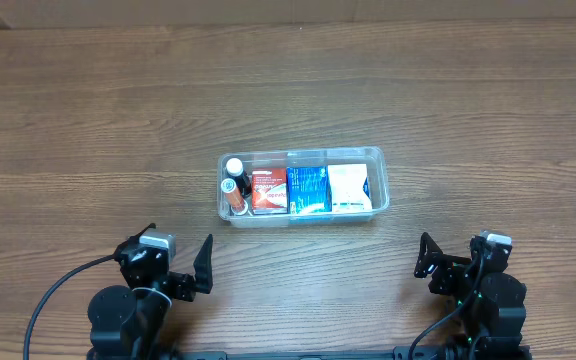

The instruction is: Pack container

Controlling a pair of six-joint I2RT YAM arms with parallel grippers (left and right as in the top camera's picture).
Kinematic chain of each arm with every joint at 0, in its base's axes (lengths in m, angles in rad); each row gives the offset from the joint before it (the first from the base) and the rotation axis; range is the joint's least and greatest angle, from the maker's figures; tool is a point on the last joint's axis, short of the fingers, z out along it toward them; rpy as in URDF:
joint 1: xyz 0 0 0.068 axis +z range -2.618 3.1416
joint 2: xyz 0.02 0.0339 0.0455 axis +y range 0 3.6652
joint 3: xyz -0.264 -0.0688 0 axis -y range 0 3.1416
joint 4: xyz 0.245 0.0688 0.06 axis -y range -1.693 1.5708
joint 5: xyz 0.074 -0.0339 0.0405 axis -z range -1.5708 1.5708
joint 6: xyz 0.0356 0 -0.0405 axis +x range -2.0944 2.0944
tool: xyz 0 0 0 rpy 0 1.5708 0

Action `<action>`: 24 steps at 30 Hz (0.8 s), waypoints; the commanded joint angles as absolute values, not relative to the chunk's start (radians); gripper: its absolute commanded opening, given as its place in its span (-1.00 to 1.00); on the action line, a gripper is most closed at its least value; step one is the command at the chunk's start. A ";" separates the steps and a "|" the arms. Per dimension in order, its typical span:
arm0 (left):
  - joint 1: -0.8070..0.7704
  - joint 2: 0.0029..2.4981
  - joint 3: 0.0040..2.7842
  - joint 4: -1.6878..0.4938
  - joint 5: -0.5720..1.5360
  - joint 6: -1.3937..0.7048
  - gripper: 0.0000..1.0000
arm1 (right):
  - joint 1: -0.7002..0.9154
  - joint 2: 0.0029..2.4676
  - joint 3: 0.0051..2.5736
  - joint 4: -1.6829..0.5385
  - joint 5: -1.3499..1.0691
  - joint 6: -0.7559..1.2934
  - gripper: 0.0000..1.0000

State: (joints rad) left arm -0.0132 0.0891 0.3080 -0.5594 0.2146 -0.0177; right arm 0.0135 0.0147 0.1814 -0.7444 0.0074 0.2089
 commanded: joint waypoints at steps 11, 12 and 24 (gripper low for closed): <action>-0.014 0.006 0.141 -0.509 0.252 0.001 1.00 | 0.010 0.003 0.168 -0.741 0.009 0.205 1.00; -0.014 0.006 0.142 -0.508 0.252 0.001 1.00 | 0.010 0.003 0.168 -0.741 0.009 0.205 1.00; -0.014 0.006 0.142 -0.508 0.252 0.001 1.00 | 0.010 0.003 0.168 -0.741 0.009 0.205 1.00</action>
